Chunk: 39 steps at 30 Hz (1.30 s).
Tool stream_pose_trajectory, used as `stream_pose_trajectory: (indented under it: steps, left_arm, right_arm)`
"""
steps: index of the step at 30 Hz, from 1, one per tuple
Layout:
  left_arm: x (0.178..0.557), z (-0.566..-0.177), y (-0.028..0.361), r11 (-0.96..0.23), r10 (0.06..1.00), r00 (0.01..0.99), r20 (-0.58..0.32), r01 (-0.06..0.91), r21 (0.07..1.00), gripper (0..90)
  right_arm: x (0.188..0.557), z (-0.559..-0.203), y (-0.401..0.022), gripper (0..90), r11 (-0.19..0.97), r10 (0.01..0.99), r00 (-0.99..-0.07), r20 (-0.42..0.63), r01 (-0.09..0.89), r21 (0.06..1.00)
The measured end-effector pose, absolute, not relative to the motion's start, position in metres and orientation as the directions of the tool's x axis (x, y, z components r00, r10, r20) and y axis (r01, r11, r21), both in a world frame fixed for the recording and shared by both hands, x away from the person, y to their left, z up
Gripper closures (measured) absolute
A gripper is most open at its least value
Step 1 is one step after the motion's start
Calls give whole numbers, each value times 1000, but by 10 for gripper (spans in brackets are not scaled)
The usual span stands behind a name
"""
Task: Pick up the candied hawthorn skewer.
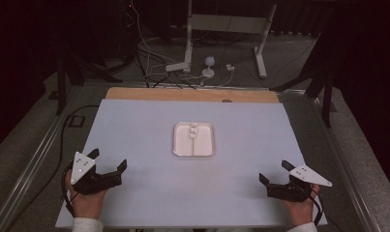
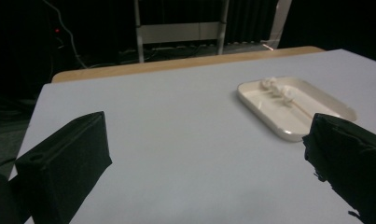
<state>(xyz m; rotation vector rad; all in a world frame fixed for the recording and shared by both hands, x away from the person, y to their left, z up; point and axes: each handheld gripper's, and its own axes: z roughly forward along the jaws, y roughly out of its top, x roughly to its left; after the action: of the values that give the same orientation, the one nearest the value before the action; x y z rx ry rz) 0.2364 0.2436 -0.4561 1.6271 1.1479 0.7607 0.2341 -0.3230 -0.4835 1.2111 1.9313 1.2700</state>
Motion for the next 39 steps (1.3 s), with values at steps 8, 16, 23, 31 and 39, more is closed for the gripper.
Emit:
stream_pose_trajectory:
  steps: [8, 16, 23, 31, 39]
  left_arm:
    - [253, -443, 232, -74, 912, 407, -57, 300, 951, 8]
    - [270, -437, 213, -87, 898, 436, -59, 309, 947, 8]
    - [284, -438, 198, -89, 890, 451, -69, 321, 943, 8]
    - [302, -442, 176, -117, 875, 479, -66, 342, 932, 8]
    - [318, -447, 148, -155, 857, 511, -61, 370, 916, 8]
  right_arm:
    - [235, -484, -323, 1, 160, 890, -454, 41, 396, 904]
    - [235, -485, -323, 1, 165, 890, -454, 38, 399, 902]
    - [235, -485, -323, 1, 161, 891, -452, 40, 398, 903]
    - [236, -486, -322, 1, 164, 891, -452, 39, 401, 901]
    - [236, -487, -322, 2, 167, 891, -452, 38, 405, 899]
